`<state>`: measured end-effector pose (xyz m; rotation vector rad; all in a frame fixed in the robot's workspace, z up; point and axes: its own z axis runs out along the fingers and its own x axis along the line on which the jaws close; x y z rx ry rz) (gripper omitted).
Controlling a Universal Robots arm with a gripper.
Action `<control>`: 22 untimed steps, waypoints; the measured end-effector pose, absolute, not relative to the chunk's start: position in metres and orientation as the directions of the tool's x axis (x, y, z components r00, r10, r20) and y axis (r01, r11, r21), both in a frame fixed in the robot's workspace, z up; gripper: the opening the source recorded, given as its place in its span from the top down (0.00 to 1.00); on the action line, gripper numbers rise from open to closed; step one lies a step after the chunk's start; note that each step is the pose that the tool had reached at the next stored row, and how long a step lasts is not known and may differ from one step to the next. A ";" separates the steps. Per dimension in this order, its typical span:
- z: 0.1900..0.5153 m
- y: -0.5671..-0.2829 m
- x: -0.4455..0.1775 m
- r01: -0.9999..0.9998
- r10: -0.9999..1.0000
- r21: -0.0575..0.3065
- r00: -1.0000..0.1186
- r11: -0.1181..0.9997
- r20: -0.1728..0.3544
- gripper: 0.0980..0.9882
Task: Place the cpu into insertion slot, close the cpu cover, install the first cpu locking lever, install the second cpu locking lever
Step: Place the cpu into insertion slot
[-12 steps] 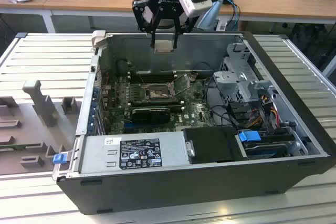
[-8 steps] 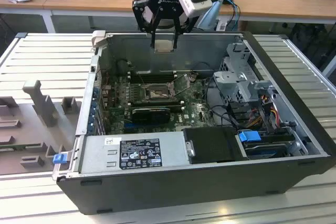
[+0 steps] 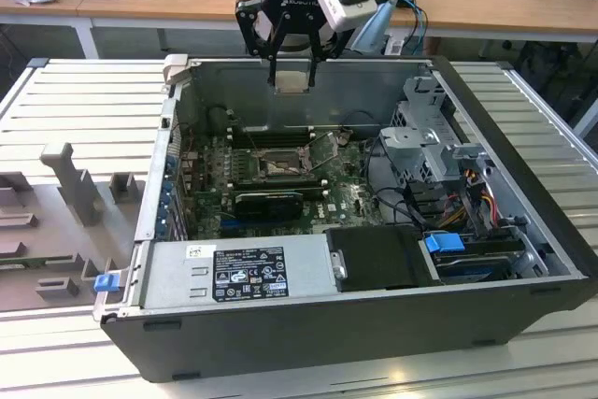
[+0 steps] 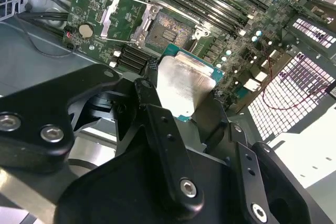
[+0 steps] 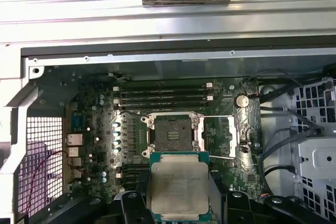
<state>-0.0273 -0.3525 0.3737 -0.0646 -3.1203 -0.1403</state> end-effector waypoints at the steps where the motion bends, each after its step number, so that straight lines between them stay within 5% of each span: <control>1: 0.374 -0.353 -0.027 0.043 0.042 0.089 -0.999 0.995 0.019 0.52; 22: 0.373 -0.353 -0.027 0.128 0.127 0.089 -0.992 0.988 0.019 0.52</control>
